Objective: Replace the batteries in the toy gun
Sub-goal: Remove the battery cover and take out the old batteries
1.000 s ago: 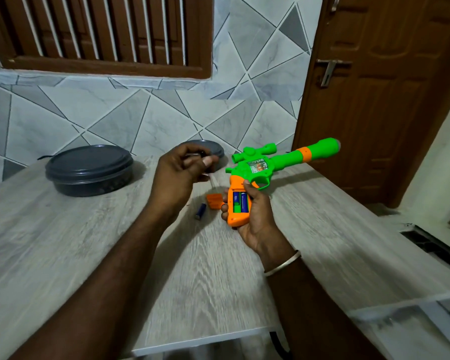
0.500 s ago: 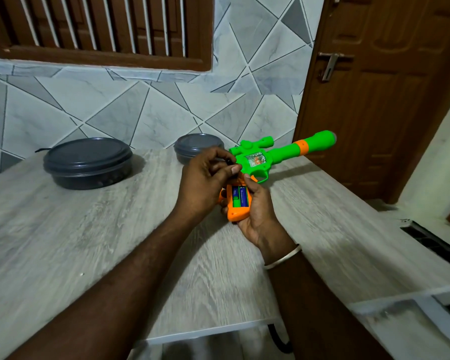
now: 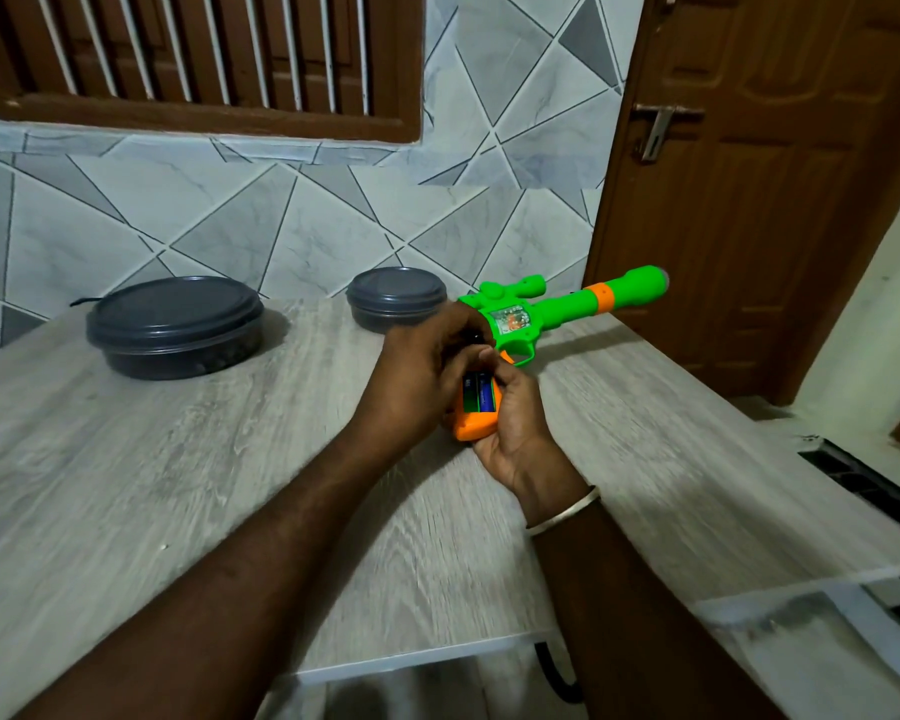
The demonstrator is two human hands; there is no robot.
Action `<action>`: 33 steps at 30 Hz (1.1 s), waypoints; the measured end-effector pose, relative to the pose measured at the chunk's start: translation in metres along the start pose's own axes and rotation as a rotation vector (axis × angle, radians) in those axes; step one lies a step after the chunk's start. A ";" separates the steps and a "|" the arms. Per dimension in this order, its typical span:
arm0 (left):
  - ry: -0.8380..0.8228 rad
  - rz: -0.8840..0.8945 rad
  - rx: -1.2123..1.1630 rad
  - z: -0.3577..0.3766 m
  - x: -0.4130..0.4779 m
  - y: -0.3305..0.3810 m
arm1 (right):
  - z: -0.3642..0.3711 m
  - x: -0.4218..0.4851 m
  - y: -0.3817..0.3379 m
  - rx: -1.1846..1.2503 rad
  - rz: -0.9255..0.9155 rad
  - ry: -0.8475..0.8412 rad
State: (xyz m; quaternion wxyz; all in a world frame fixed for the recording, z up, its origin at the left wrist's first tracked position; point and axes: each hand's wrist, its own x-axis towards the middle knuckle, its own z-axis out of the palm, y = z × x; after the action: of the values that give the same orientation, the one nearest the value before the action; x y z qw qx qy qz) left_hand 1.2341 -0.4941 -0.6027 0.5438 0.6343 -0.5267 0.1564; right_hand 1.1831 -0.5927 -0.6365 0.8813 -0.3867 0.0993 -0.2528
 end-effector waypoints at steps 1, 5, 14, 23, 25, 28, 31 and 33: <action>-0.020 0.033 0.040 0.000 -0.001 0.001 | 0.000 0.000 0.000 0.013 0.006 0.001; -0.093 0.099 0.154 0.002 -0.002 0.003 | 0.000 -0.001 -0.001 0.091 0.024 -0.004; -0.002 0.026 0.081 0.004 0.000 0.003 | 0.001 -0.003 -0.002 0.073 0.031 -0.020; -0.003 0.096 0.206 0.001 -0.003 0.004 | 0.001 -0.005 -0.001 -0.011 0.014 -0.001; 0.011 0.096 0.192 0.001 -0.003 0.005 | 0.002 -0.005 -0.001 -0.010 0.011 0.002; 0.052 0.076 0.141 0.001 -0.001 0.003 | 0.002 -0.003 0.000 -0.002 0.007 0.023; 0.037 0.063 0.134 -0.001 0.000 0.001 | 0.004 -0.004 0.000 -0.009 0.023 0.043; 0.026 0.057 0.138 -0.001 0.001 0.002 | 0.005 -0.007 -0.002 -0.018 0.030 0.043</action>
State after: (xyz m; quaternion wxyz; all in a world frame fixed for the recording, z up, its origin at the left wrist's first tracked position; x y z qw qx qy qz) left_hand 1.2335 -0.4934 -0.6005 0.5007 0.6532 -0.5254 0.2159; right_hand 1.1778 -0.5870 -0.6316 0.8791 -0.3876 0.1265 -0.2469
